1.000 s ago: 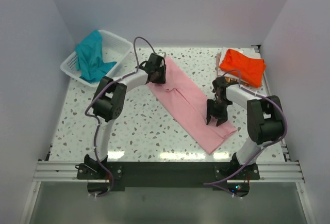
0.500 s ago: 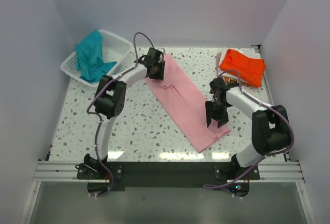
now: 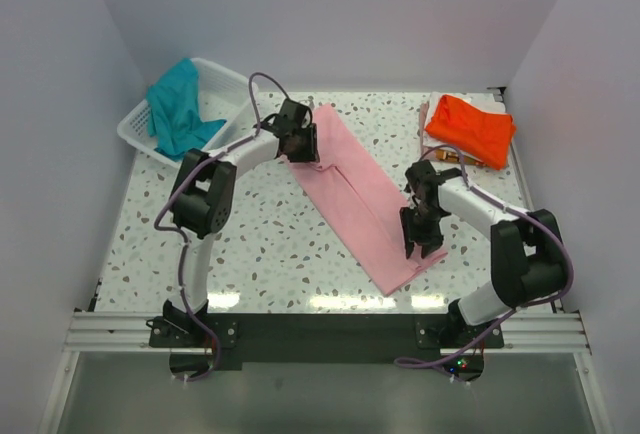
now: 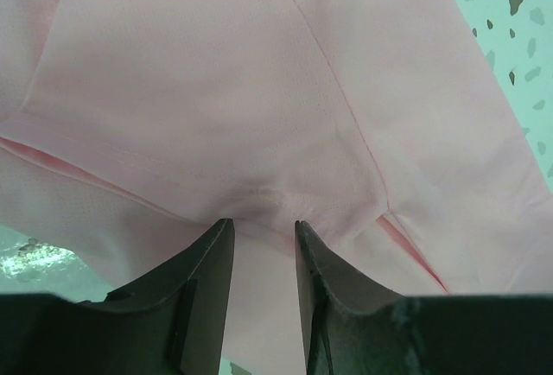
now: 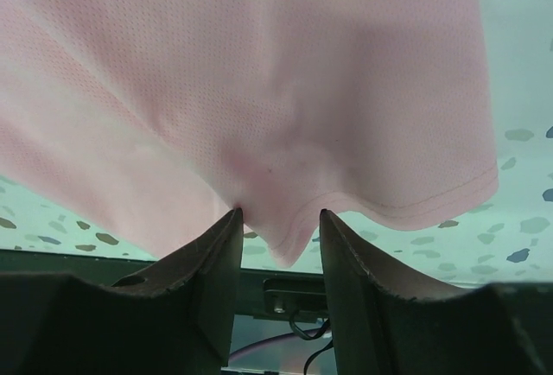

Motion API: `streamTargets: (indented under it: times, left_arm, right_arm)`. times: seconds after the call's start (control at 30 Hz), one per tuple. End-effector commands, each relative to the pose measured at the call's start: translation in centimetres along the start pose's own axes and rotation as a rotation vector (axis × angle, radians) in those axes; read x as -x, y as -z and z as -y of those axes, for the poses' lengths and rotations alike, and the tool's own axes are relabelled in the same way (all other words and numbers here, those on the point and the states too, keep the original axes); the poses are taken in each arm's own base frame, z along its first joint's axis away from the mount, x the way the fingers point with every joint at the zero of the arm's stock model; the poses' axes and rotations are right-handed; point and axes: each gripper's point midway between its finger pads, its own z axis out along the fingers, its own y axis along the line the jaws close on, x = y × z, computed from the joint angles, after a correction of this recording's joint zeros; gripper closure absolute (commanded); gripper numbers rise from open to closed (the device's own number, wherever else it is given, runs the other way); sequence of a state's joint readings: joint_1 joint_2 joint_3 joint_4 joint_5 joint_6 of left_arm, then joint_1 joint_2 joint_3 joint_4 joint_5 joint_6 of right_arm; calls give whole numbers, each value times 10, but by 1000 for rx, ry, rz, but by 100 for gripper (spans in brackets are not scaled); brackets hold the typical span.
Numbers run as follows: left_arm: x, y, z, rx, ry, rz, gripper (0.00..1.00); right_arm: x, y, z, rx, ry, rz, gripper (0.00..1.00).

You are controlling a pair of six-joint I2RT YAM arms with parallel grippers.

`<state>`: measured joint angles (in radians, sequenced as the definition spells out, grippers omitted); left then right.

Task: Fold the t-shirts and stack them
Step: Fold the tshirt

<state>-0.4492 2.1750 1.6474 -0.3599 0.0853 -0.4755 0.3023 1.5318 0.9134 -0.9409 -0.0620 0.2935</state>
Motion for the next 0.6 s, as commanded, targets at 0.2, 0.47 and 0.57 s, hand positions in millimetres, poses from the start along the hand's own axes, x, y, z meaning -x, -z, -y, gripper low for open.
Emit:
streamTargets:
  times: [0.2, 0.47, 0.57]
  left_arm:
    - [-2, -28, 4, -48, 77, -5, 61]
    - [6, -45, -5, -53, -2, 3, 61]
    - [12, -51, -8, -59, -58, 12, 61]
  right_arm:
    - [-10, -12, -6, -41, 36, -49, 58]
    - [-18, -24, -28, -30, 70, -82, 61]
    - [-19, -26, -38, -21, 85, -90, 61]
